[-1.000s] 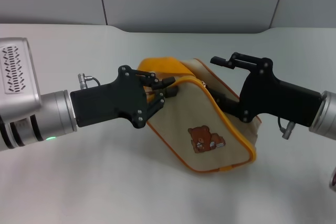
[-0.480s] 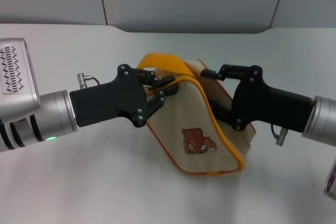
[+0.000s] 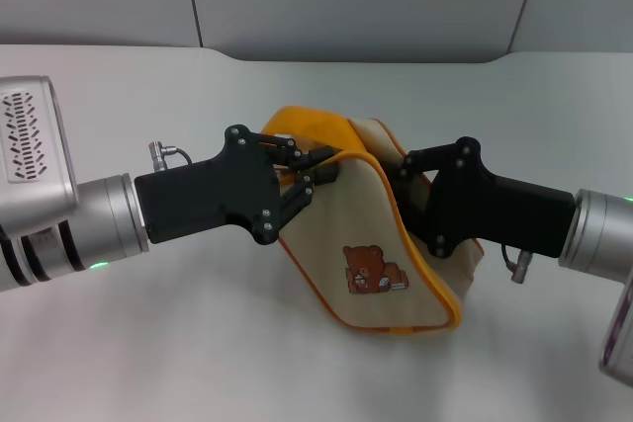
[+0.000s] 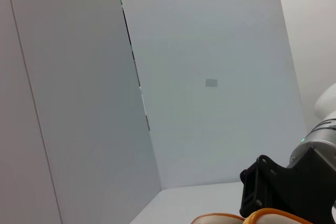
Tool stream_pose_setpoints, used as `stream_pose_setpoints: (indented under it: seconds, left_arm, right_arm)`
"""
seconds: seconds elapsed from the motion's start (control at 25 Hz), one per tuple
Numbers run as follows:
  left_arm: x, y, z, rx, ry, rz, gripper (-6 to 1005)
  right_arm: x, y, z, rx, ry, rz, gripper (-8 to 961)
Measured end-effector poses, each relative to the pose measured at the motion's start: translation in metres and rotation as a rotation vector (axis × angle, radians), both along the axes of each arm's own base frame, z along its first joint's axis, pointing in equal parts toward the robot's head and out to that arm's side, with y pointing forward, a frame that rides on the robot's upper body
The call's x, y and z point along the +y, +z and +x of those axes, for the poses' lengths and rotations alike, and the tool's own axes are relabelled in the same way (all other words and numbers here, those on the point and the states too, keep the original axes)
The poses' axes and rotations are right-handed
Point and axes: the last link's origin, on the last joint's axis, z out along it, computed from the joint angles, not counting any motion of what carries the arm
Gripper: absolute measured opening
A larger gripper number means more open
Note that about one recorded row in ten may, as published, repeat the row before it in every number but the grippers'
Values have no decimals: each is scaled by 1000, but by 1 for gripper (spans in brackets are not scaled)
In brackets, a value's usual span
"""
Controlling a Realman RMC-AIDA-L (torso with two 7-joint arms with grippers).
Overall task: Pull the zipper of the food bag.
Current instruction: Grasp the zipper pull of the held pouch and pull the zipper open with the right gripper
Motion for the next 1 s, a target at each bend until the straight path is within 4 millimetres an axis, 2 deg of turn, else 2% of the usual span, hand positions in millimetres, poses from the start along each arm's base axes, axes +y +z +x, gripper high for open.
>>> stream_pose_setpoints:
  seconds: [1.0]
  left_arm:
    - [-1, 2, -5, -12, 36, 15, 79]
  right_arm:
    - [-3, 11, 5, 33, -54, -52, -1]
